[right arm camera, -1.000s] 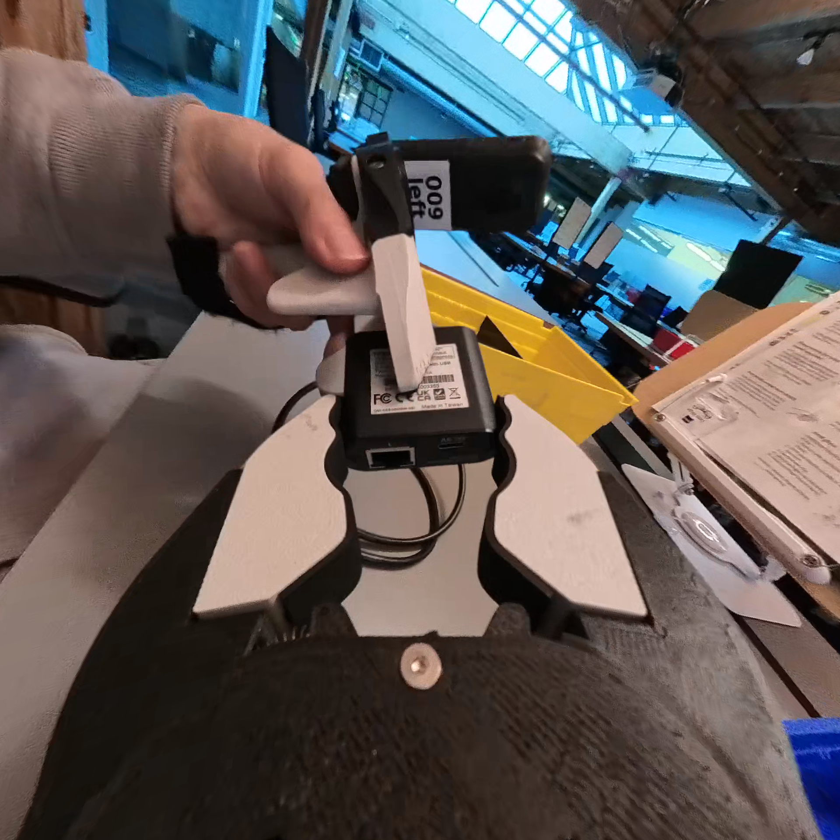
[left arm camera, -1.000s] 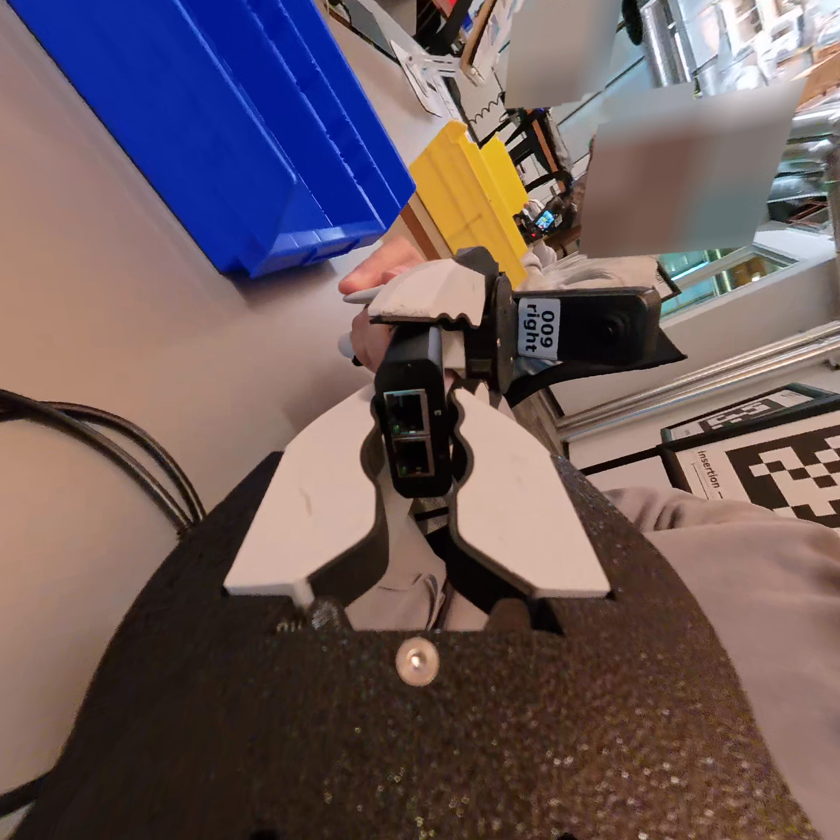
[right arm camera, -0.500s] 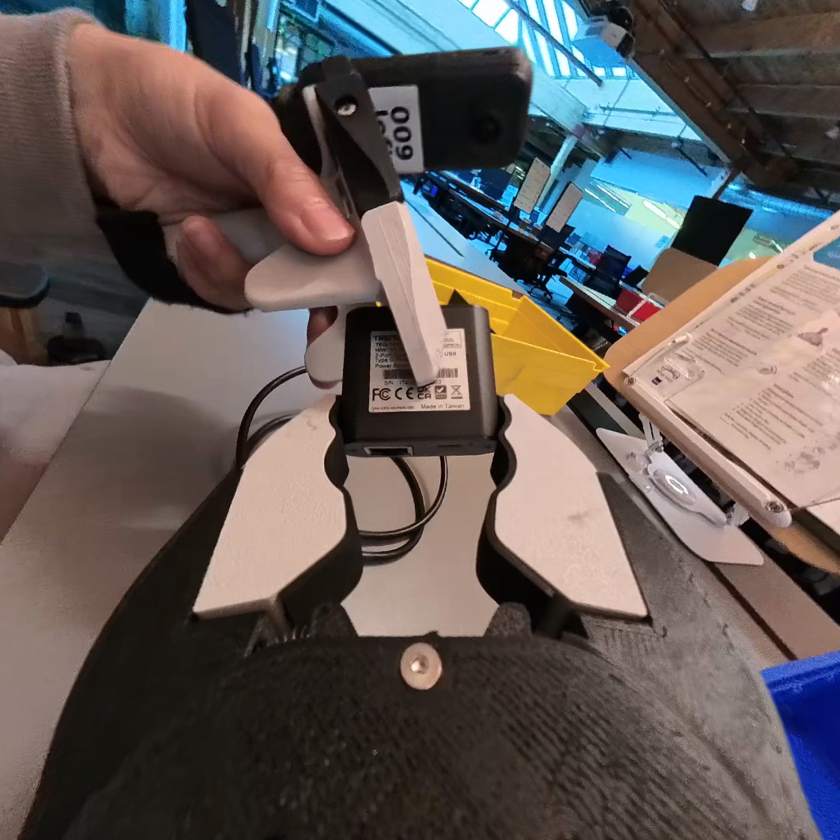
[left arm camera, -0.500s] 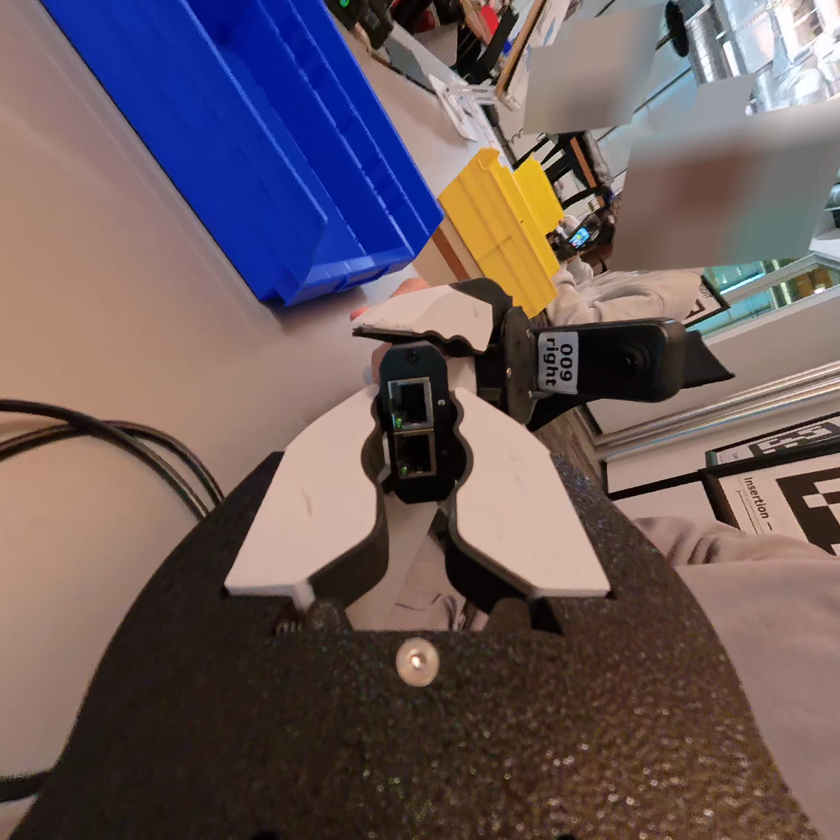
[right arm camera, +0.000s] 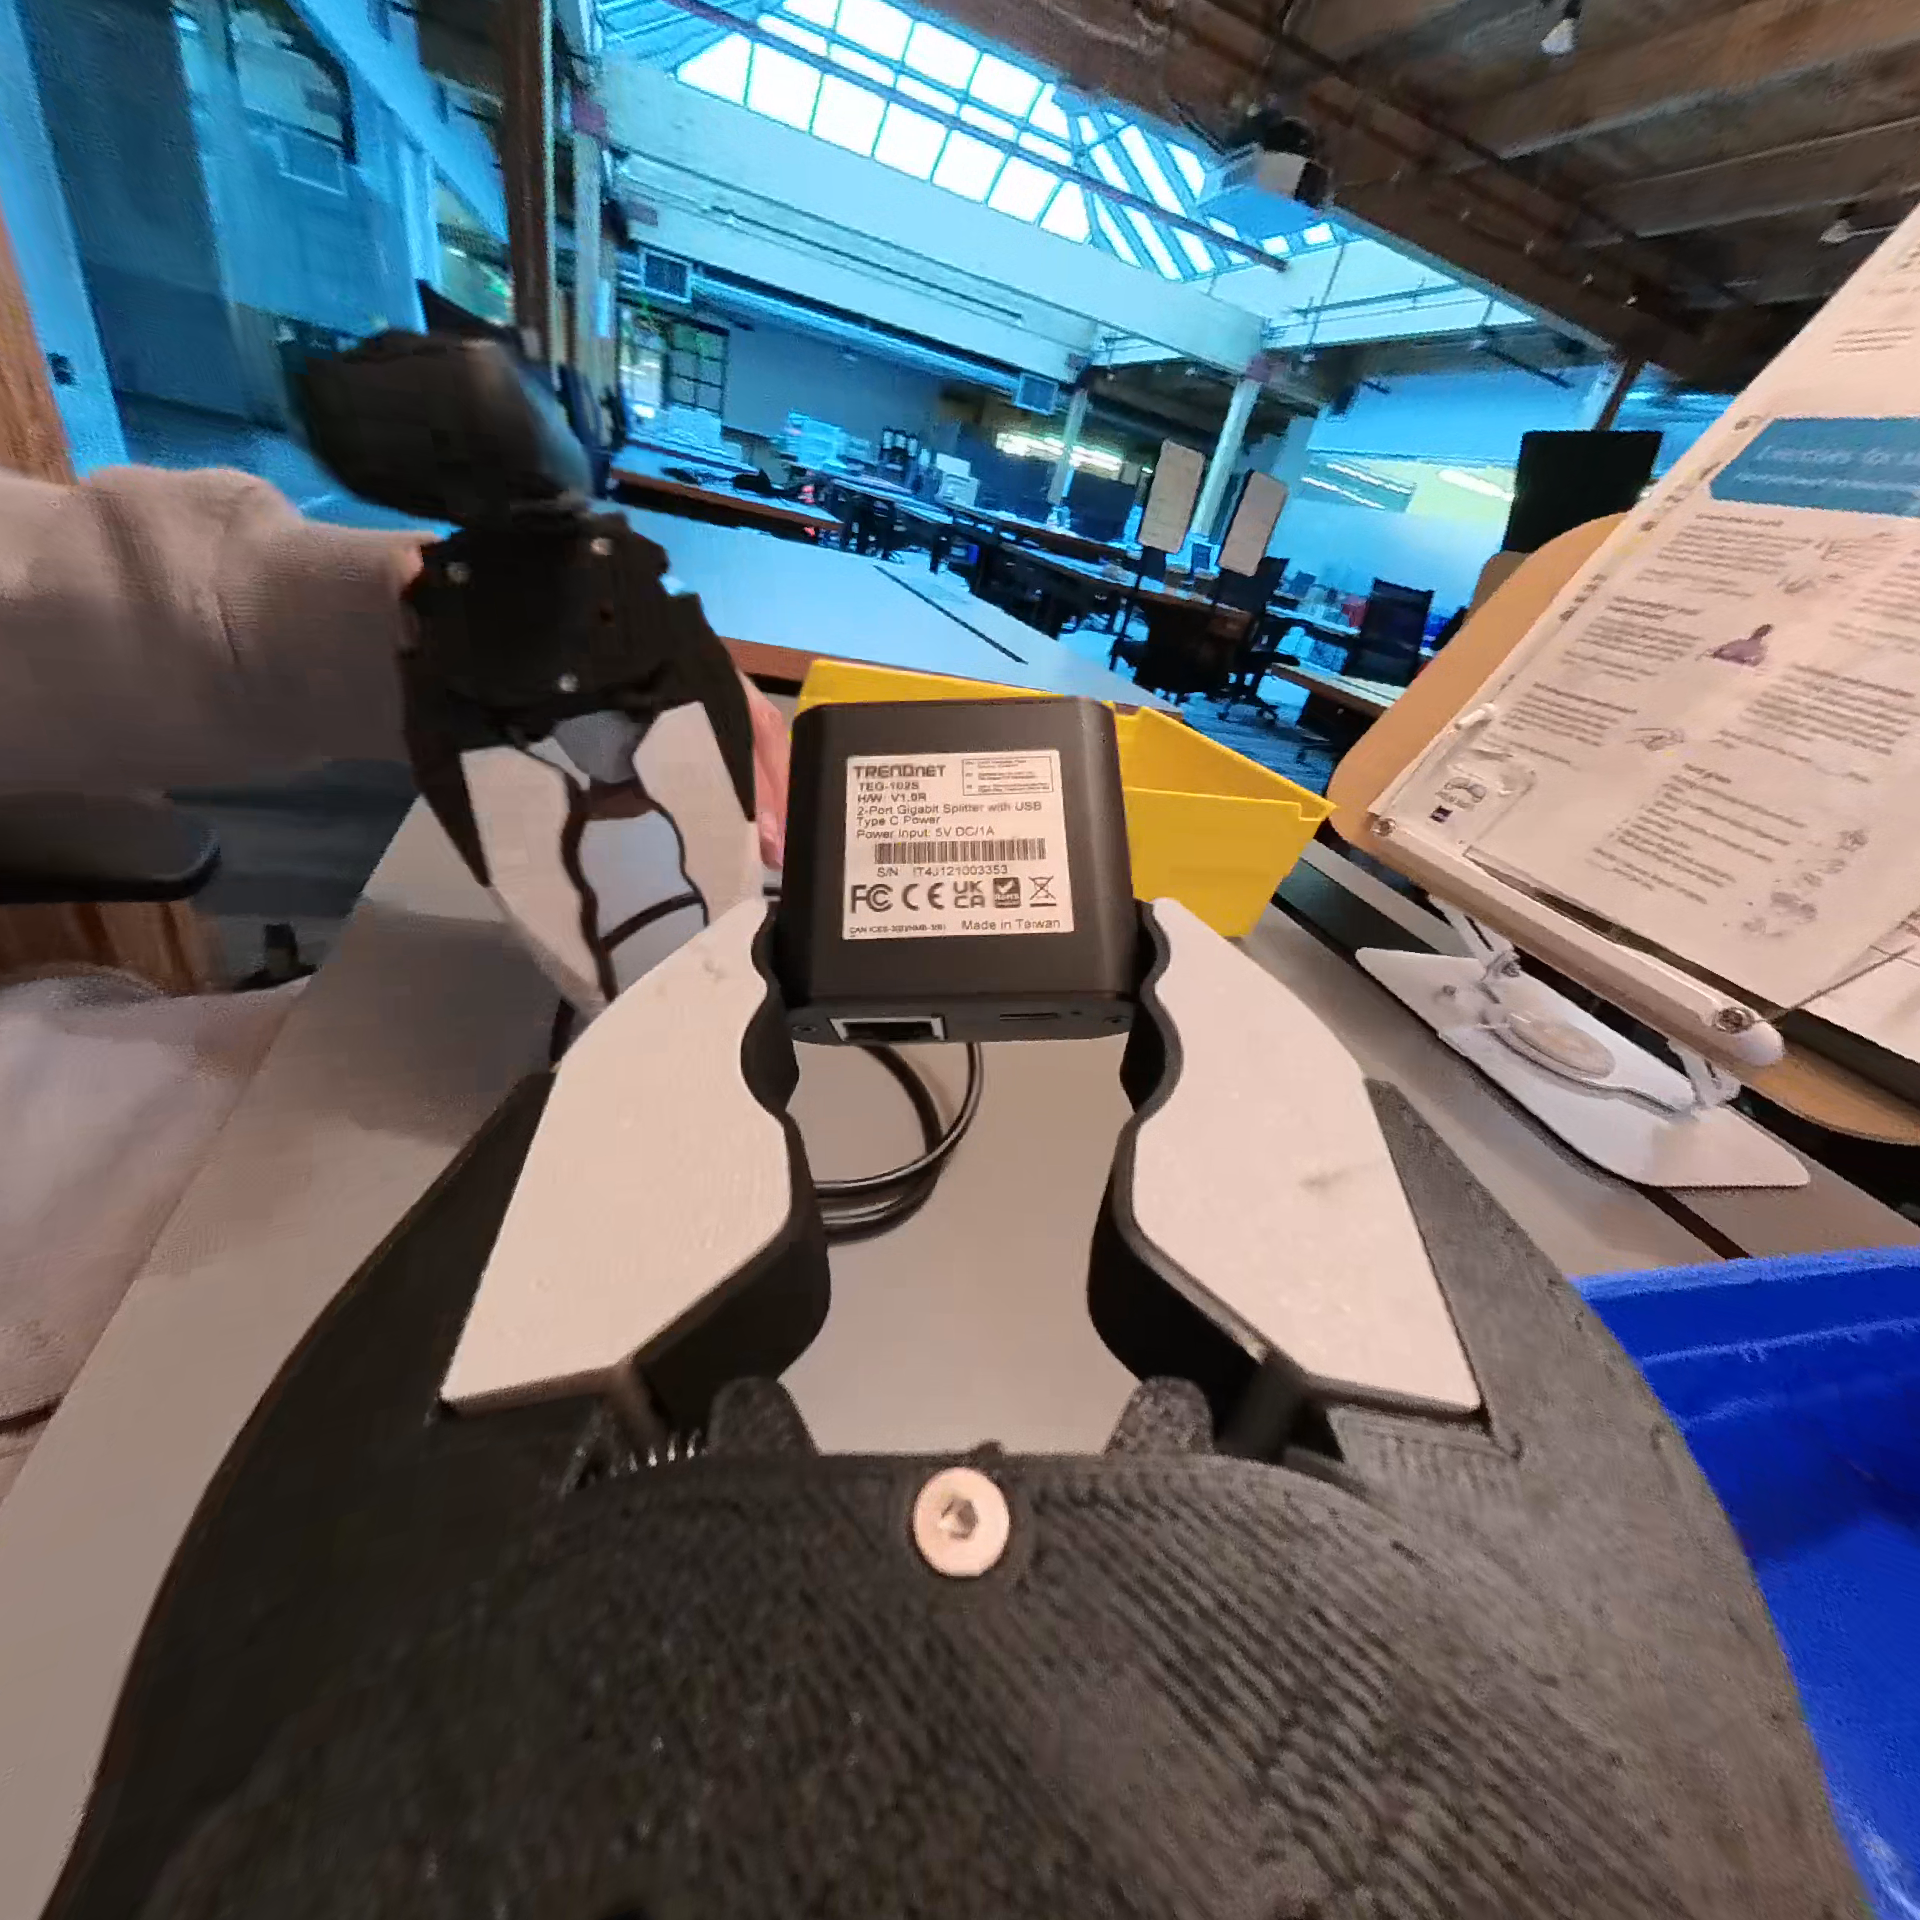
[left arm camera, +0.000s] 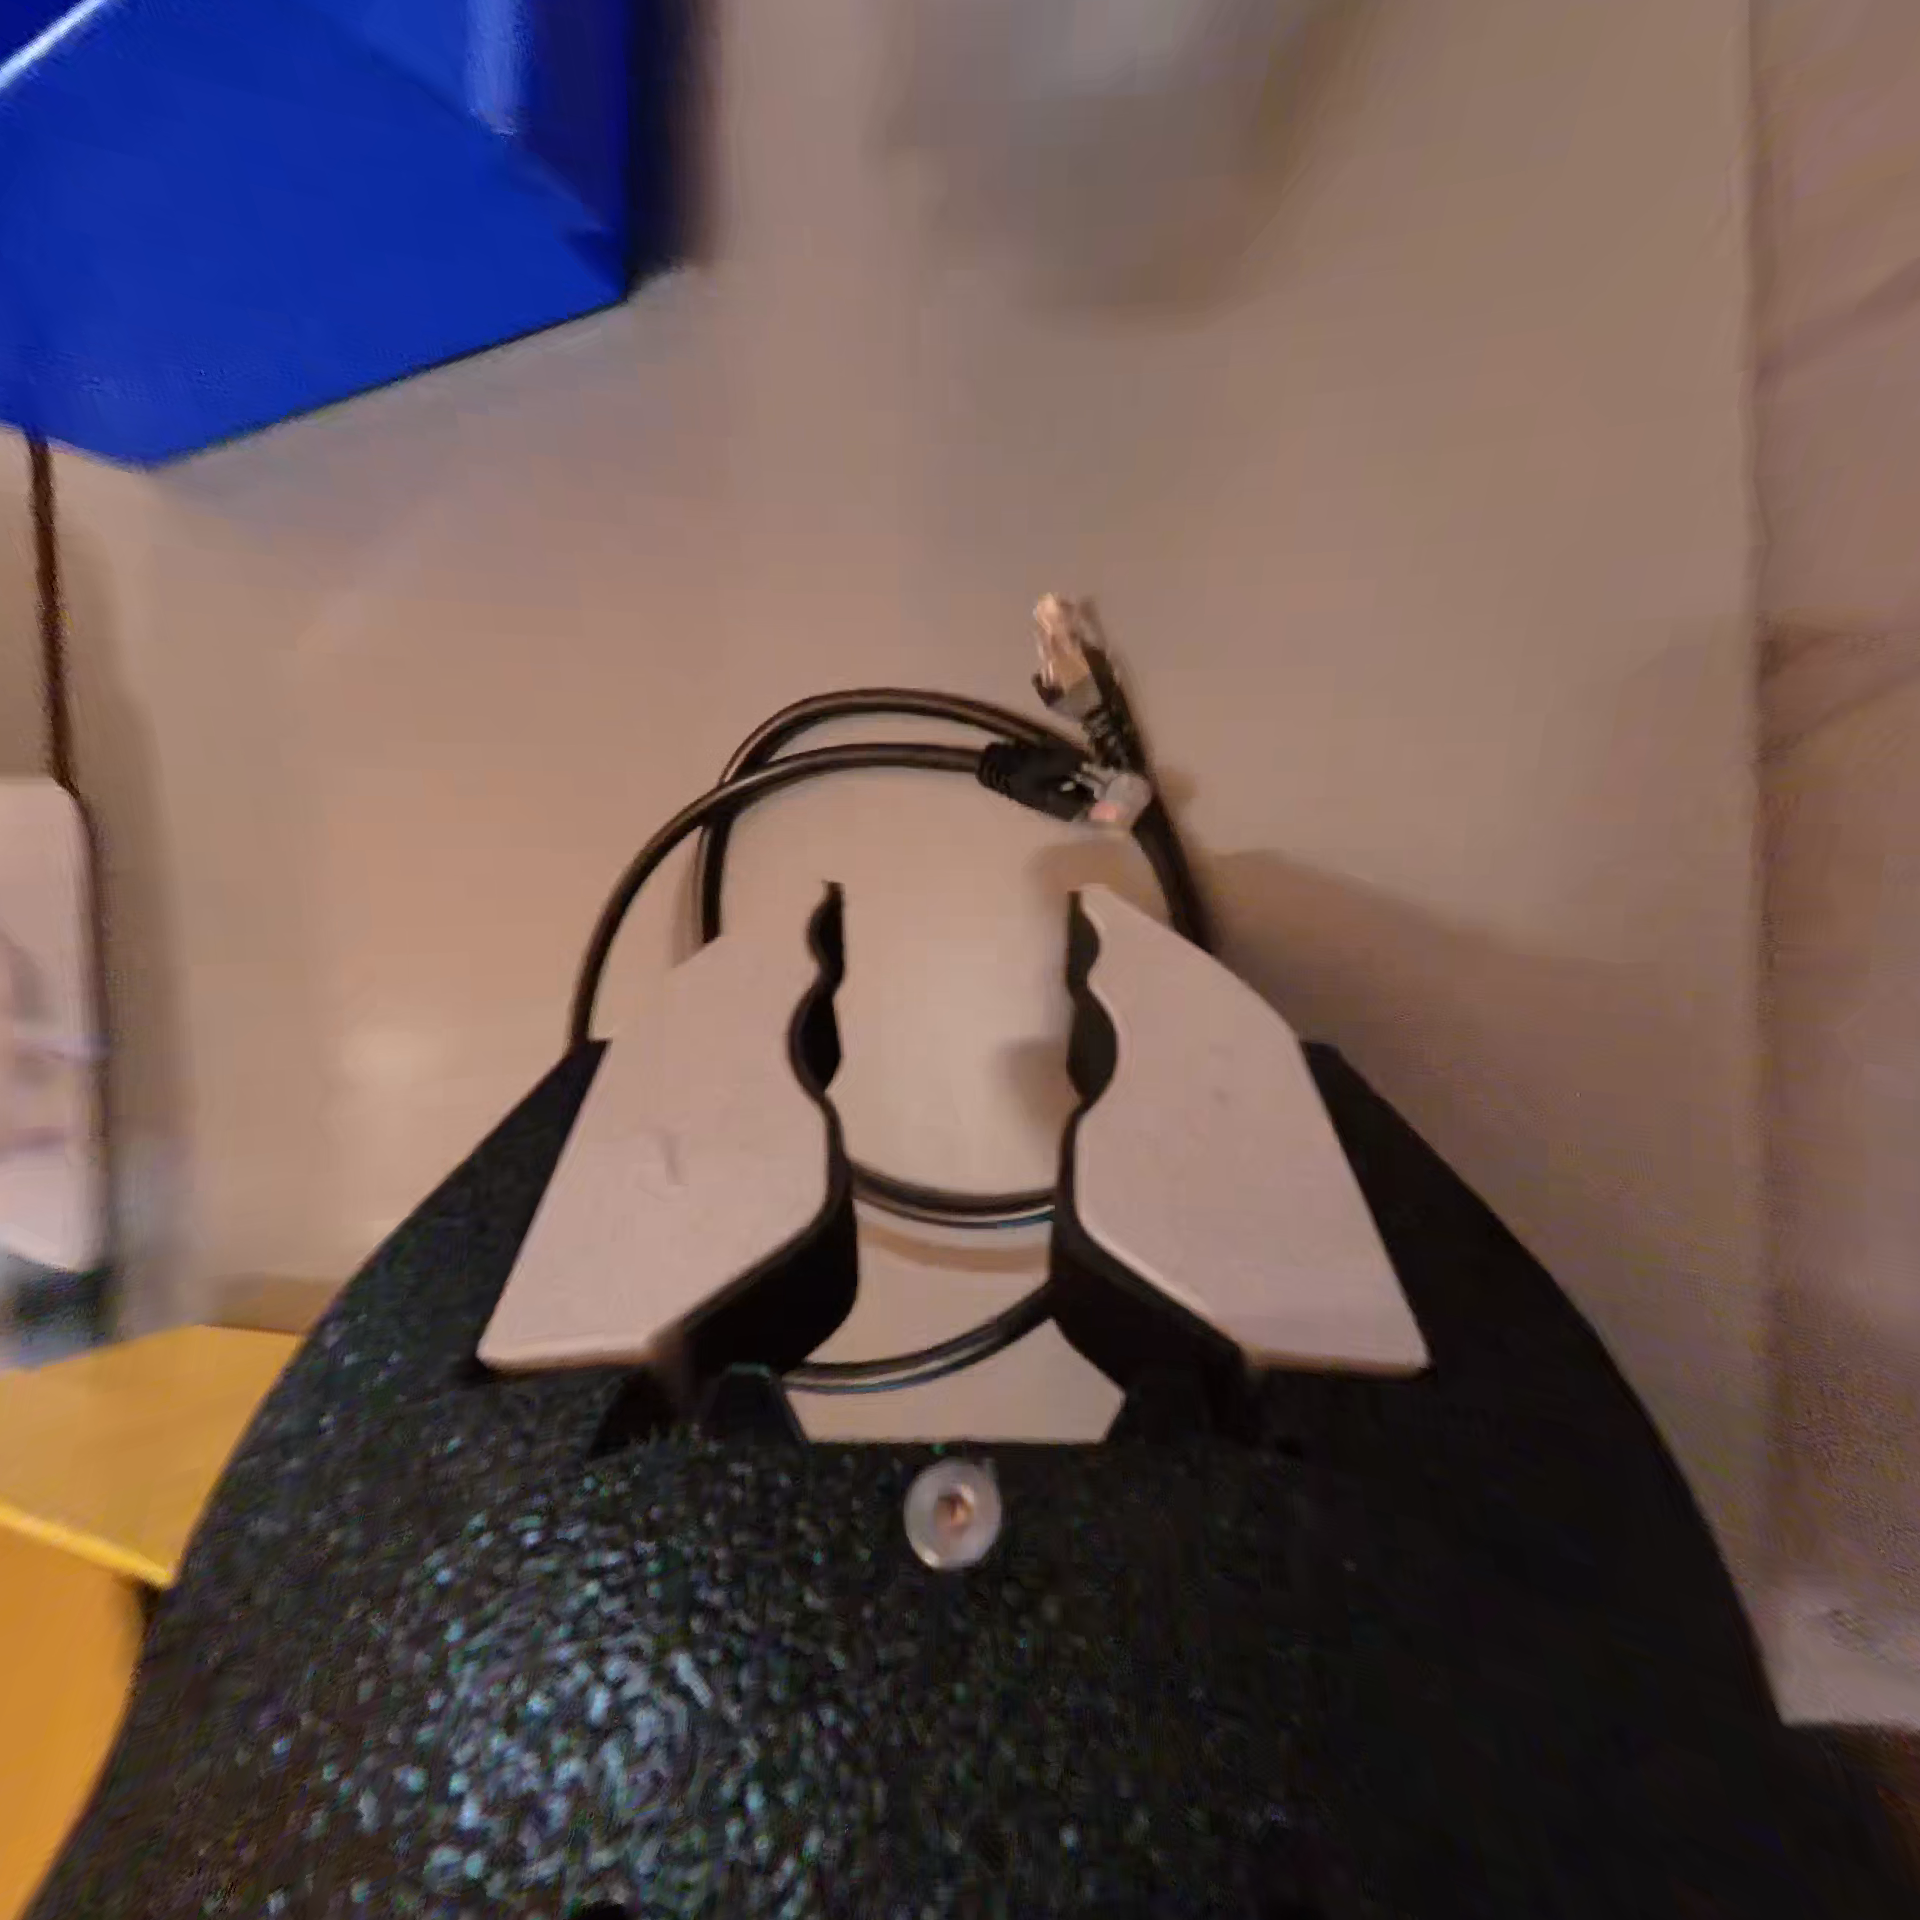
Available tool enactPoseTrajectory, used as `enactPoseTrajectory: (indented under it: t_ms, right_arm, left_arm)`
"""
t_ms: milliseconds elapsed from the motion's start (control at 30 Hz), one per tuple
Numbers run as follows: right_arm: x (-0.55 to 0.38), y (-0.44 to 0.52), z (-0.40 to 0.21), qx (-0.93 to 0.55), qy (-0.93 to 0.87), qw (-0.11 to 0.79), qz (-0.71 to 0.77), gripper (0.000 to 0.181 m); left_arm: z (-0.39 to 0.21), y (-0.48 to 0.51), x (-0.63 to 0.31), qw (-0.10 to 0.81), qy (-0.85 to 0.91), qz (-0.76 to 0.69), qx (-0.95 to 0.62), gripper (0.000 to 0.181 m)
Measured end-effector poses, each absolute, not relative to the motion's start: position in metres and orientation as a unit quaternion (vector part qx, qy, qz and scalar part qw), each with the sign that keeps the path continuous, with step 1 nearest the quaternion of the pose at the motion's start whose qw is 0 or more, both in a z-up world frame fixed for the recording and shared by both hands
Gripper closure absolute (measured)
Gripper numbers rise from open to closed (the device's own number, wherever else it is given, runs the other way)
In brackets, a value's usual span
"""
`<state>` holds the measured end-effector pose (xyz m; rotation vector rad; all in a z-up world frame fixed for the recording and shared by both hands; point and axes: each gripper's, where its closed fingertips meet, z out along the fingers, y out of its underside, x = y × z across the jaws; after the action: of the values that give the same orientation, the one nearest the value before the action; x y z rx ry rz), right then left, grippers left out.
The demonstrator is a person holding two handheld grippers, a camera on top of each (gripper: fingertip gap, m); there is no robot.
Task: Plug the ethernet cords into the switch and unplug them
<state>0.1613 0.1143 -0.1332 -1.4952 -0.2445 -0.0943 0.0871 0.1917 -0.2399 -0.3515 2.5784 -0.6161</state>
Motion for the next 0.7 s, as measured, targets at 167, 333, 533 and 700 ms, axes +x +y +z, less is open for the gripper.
enactPoseTrajectory:
  t_ms: [167,333,533,700]
  right_arm:
    - [0.170,0.109,-0.133,-0.683,-0.108,0.720,-0.066,0.119]
    - [0.176,0.095,-0.126,-0.673,-0.108,0.728,-0.068,0.119]
    - [0.188,0.078,-0.126,-0.664,-0.093,0.738,-0.070,0.119]
    - [0.193,0.064,-0.121,-0.645,-0.081,0.757,-0.063,0.119]
  left_arm:
    - [-0.252,0.182,0.106,0.226,0.965,-0.132,0.011,0.134]
    - [-0.270,0.171,0.121,0.149,0.983,-0.086,0.065,0.127]
    - [-0.287,0.152,0.120,0.068,0.992,-0.096,0.045,0.139]
    - [-0.290,0.166,0.134,0.052,0.981,-0.099,-0.159,0.164]
